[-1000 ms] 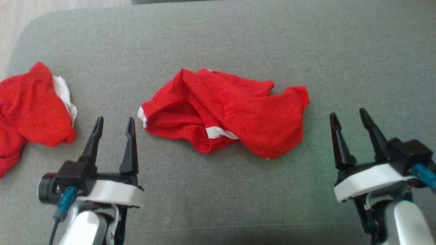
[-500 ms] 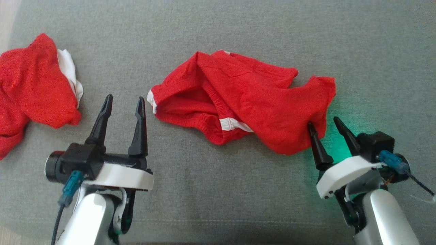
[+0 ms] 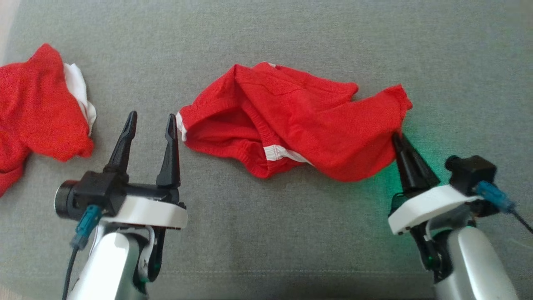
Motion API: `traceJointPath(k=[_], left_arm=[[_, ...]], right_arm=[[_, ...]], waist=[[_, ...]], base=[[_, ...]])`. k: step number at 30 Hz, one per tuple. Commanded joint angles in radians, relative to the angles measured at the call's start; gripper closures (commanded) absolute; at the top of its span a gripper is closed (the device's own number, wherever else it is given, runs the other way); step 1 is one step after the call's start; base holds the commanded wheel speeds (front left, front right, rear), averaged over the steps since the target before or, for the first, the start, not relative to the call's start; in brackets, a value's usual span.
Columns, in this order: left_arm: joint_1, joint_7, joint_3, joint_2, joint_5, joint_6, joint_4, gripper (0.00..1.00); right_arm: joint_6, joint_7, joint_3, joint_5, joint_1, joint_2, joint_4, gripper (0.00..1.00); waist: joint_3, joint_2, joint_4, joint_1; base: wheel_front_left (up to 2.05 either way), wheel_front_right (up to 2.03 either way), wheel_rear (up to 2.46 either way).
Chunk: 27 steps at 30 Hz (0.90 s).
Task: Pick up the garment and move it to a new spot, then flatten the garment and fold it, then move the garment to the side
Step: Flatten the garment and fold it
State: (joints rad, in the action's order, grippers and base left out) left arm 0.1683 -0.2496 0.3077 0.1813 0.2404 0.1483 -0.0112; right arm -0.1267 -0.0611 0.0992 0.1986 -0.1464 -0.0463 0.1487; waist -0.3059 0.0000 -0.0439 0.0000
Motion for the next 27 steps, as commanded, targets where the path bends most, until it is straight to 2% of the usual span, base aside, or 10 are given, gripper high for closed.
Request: traceJointPath(k=[1,11,15,20,27], left_arm=[[0.023,-0.012,-0.045,0.008,-0.009,-0.002,0.026,0.00],[0.000,-0.012,-0.067,0.004,-0.020,-0.008,0.032,0.00],[0.004,-0.012,-0.071,0.001,-0.022,-0.013,0.032,0.00],[0.025,-0.012,-0.065,-0.009,-0.026,-0.026,0.028,0.00],[0.055,-0.012,-0.061,-0.025,-0.031,-0.040,0.012,0.00]], right_arm=[[-0.004,0.011,0.015,0.006,0.016,-0.006,-0.066,1.00],[-0.004,-0.100,-0.113,-0.009,0.165,-0.005,-0.362,1.00],[-0.004,-0.148,-0.153,-0.013,0.160,-0.005,-0.414,1.00],[-0.004,-0.180,-0.179,-0.017,0.090,-0.007,-0.367,1.00],[-0.004,-0.174,-0.171,-0.032,-0.055,-0.024,-0.195,1.00]], waist=[[0.009,0.0000,0.008,0.0000],[0.033,0.0000,0.035,0.0000],[0.027,0.0000,0.038,0.0000],[0.000,0.0000,0.017,0.0000],[-0.041,0.0000,-0.022,0.0000]], base=[[0.00,0.00,0.00],[0.00,0.00,0.00],[0.00,0.00,0.00],[0.00,0.00,0.00],[0.00,0.00,0.00]])
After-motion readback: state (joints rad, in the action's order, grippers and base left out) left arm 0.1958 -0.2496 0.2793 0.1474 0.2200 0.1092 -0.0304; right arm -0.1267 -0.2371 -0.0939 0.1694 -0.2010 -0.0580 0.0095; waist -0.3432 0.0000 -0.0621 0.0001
